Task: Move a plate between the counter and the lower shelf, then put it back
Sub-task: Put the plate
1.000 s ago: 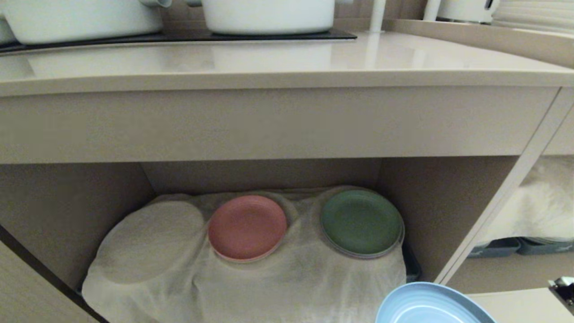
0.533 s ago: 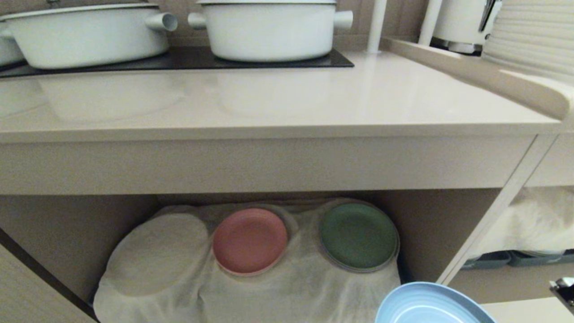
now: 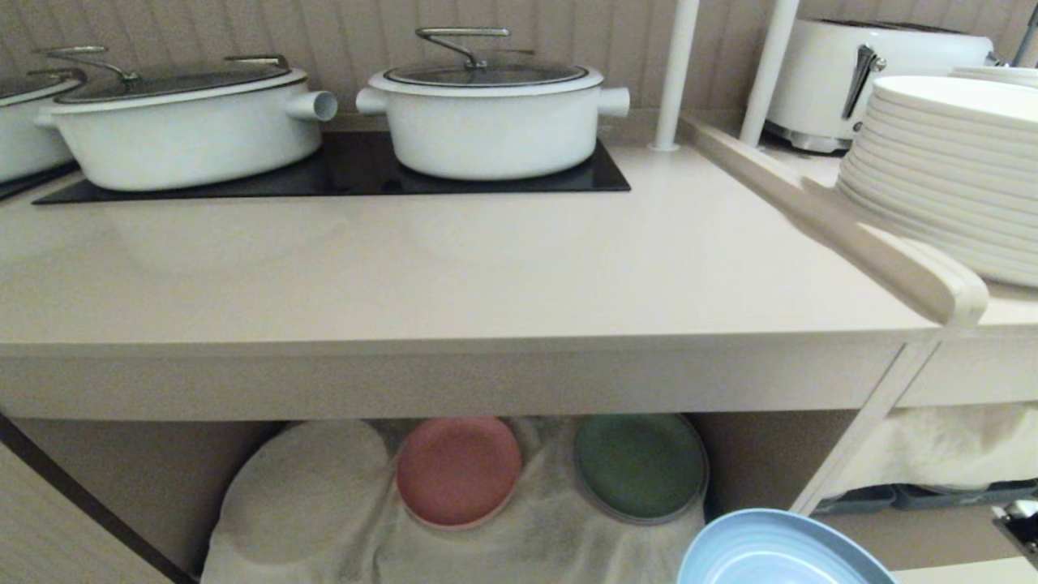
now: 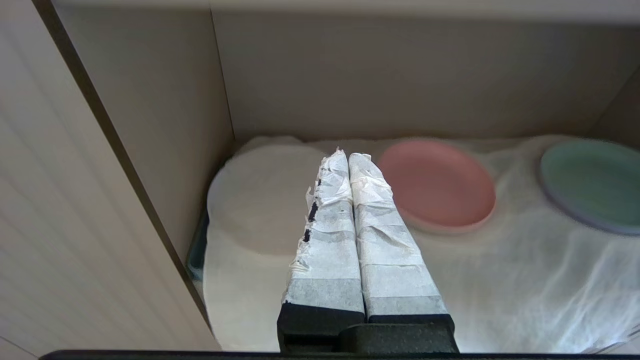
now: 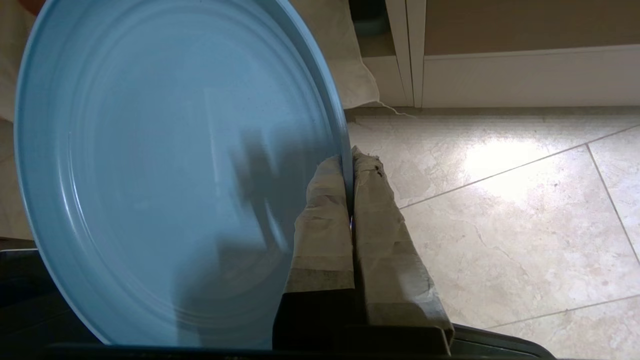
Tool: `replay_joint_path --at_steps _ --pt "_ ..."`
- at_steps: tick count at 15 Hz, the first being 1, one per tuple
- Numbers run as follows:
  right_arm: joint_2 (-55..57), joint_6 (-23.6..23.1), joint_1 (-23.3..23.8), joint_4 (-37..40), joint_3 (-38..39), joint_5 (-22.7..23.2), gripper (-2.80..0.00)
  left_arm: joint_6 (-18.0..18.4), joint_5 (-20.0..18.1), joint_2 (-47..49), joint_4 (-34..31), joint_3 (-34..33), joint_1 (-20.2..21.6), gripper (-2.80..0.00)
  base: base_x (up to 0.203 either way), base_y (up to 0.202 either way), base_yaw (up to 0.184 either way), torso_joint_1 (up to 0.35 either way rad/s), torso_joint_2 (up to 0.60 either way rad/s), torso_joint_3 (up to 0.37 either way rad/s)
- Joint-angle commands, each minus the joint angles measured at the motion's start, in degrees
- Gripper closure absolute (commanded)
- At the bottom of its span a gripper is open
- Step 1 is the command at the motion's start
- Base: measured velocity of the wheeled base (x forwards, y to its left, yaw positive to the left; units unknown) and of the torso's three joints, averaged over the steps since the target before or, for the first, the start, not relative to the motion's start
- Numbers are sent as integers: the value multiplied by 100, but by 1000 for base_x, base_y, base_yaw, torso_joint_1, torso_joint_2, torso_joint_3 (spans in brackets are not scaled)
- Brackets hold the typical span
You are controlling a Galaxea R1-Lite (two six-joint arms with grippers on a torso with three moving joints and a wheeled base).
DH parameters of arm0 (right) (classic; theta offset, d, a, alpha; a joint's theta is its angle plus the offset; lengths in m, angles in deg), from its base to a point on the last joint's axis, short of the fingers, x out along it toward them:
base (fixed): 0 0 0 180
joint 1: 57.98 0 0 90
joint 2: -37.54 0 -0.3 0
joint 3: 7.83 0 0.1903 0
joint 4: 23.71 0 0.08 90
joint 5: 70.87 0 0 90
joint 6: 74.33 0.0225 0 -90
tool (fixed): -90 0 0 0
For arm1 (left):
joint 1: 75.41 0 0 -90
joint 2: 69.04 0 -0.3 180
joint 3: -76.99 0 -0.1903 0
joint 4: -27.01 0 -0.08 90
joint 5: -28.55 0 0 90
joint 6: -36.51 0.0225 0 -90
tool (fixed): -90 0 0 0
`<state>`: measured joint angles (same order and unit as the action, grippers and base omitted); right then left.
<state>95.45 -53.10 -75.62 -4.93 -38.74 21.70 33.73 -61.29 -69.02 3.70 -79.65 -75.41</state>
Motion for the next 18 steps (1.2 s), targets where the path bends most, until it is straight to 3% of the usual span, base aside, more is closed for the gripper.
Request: replay_joint_path --at_steps 1,18 --pt "-7 4 -5 -6 8 4 0 -3 2 -2 4 0 0 0 0 0 0 207 -471 -279" --pt "10 -22 -117 -41 -1 16 0 -3 2 -2 4 0 0 0 0 0 0 244 -539 -295"
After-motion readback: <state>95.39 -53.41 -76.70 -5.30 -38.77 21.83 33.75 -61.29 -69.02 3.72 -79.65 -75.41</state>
